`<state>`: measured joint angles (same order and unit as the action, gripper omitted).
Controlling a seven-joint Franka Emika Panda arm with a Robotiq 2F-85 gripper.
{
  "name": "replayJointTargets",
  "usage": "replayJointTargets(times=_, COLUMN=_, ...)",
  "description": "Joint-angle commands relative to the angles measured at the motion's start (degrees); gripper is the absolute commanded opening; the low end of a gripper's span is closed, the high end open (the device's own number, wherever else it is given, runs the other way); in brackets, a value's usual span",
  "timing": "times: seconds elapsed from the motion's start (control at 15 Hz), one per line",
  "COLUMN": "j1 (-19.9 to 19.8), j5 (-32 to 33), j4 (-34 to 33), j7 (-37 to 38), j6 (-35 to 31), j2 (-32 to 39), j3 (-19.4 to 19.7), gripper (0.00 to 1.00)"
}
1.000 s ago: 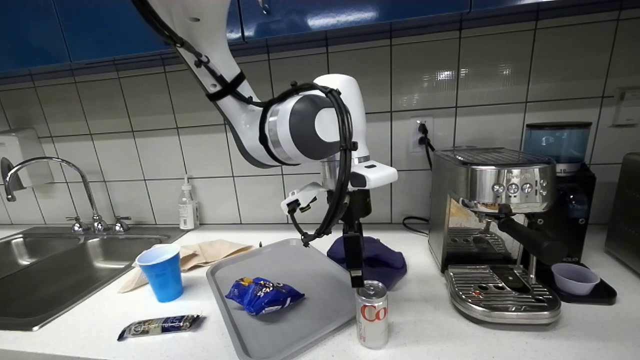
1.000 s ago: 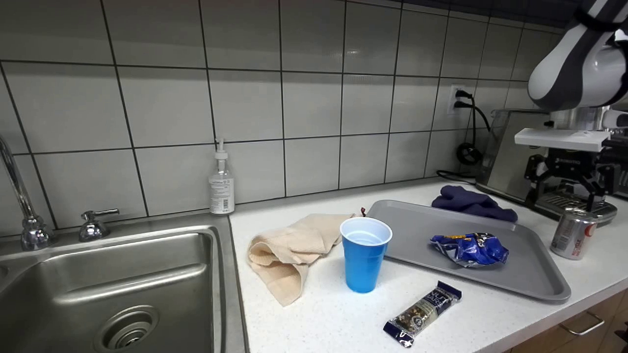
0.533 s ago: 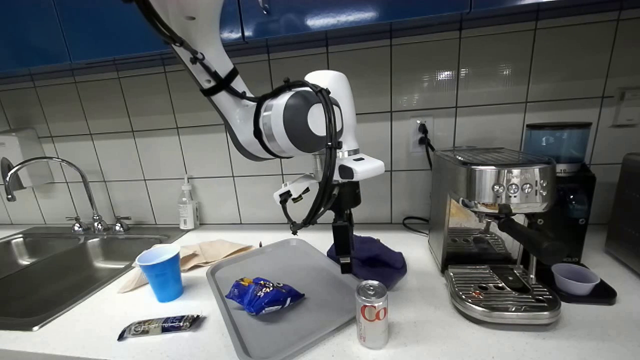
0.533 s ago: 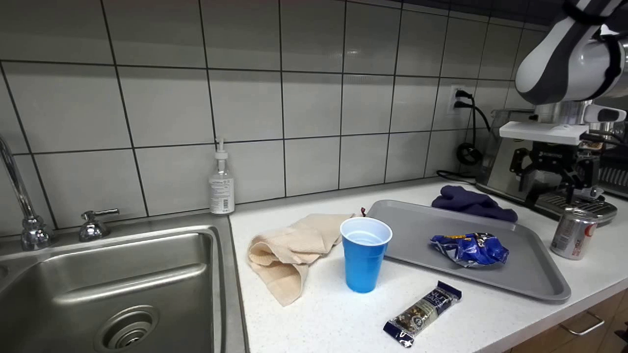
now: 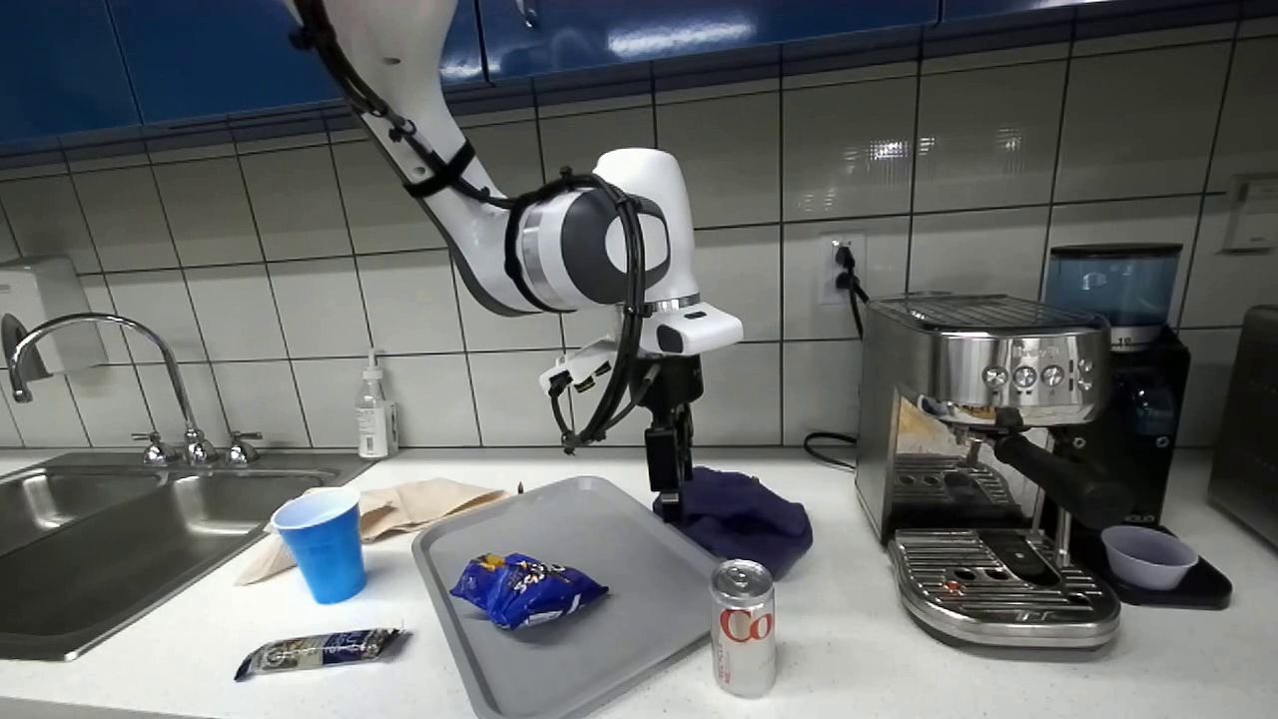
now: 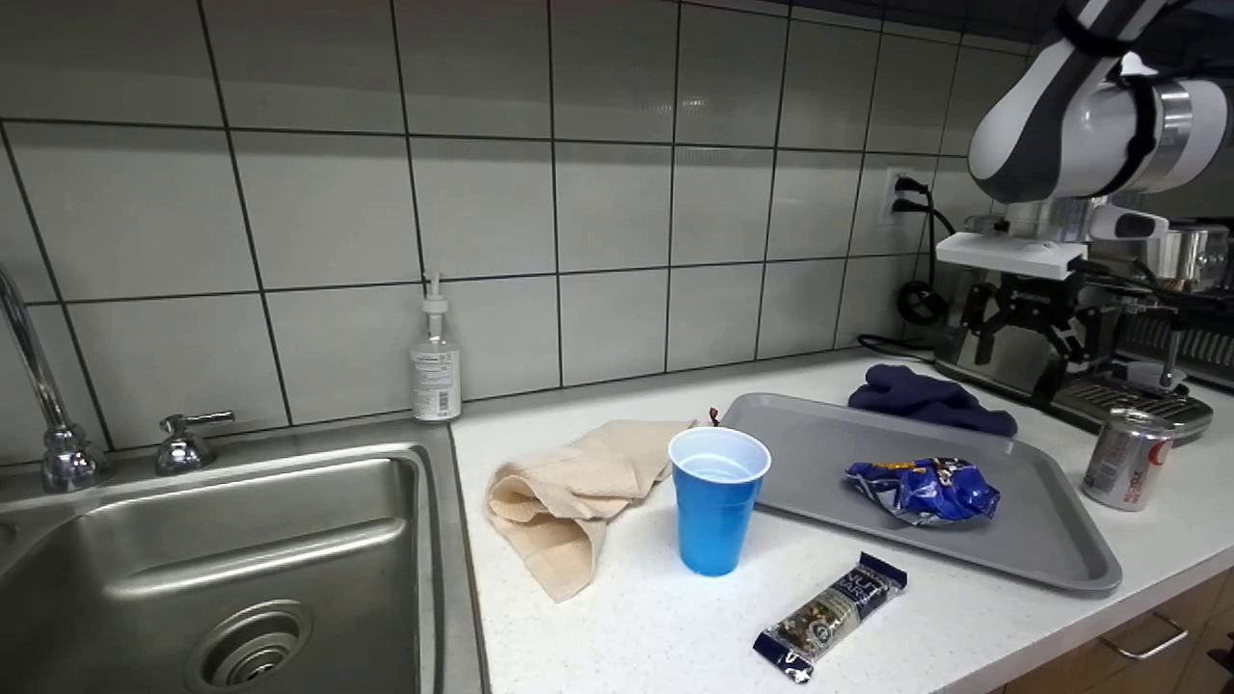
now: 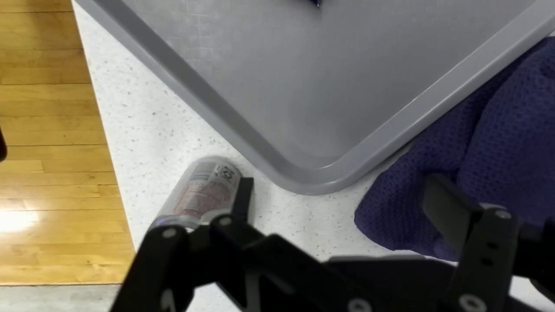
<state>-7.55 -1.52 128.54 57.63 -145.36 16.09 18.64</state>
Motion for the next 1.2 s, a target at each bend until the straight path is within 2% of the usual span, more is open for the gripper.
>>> replayJointTargets(times=0.0, j1=0.2, j5=-1.5, j4=-4.8, j7=3.6, j6=-0.2, j2=4.3, j3=-1.0, gripper=1.00)
replayJointTargets(times=0.67, j1=1.4, j5=-3.1, j4=-17.2, j7=10.7, j6=-0.2, j2=15.9, j3=-1.3, gripper=1.00)
replayJointTargets(times=1.13, j1=0.7, j5=-6.4, j4=-22.4, j7=10.6, j6=0.0, j2=20.0, j3=-2.2, gripper=1.00)
